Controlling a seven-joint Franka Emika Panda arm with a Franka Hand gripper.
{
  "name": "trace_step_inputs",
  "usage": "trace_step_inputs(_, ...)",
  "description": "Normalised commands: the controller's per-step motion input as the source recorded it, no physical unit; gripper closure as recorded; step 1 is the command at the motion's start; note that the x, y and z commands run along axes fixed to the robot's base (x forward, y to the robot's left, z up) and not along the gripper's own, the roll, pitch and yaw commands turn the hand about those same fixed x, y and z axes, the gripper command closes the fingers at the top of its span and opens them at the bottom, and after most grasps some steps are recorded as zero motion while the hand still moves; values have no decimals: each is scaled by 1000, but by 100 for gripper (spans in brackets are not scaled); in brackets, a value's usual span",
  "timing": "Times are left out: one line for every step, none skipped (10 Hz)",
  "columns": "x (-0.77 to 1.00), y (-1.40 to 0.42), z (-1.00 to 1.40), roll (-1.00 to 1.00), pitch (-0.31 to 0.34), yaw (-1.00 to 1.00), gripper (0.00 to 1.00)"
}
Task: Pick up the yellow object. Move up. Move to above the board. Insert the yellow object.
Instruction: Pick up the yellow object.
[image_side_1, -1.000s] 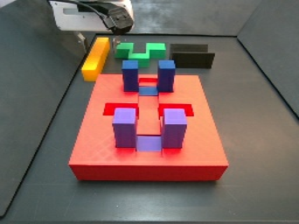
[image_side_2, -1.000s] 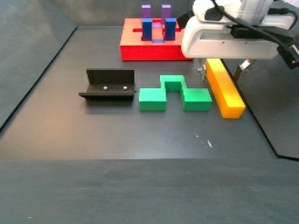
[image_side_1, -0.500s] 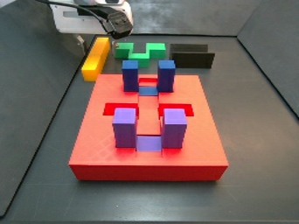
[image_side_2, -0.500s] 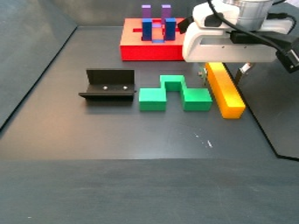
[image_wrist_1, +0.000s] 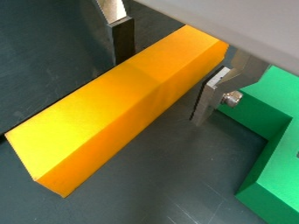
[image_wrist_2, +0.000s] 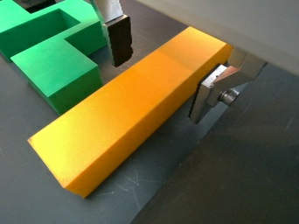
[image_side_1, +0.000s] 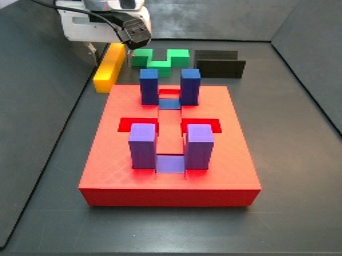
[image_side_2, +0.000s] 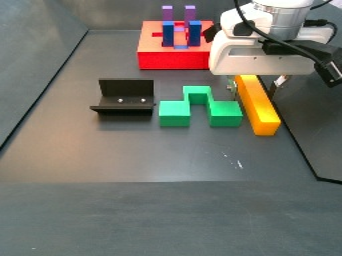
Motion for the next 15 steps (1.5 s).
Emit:
trace_step_inputs(-23, 0, -63, 9, -10, -80, 0)
trace_step_inputs(0, 0, -26, 0, -4, -71, 0)
trace_step_inputs(0, 0, -23, 0, -4, -69, 0)
trace_step_inputs(0, 0, -11, 0, -3, -40, 0)
trace_step_inputs(0, 0, 0, 0, 0, 0, 0)
trace_step_inputs(0, 0, 0, 0, 0, 0, 100)
trace_step_inputs(0, 0, 0, 0, 0, 0, 100)
trace_step_inputs(0, 0, 0, 0, 0, 0, 100)
trace_step_inputs(0, 0, 0, 0, 0, 0, 100)
trace_step_inputs(0, 0, 0, 0, 0, 0, 100)
trace_step_inputs(0, 0, 0, 0, 0, 0, 100)
trace_step_inputs(0, 0, 0, 0, 0, 0, 100)
trace_step_inputs(0, 0, 0, 0, 0, 0, 100)
trace_step_inputs(0, 0, 0, 0, 0, 0, 100)
trace_step_inputs(0, 0, 0, 0, 0, 0, 100)
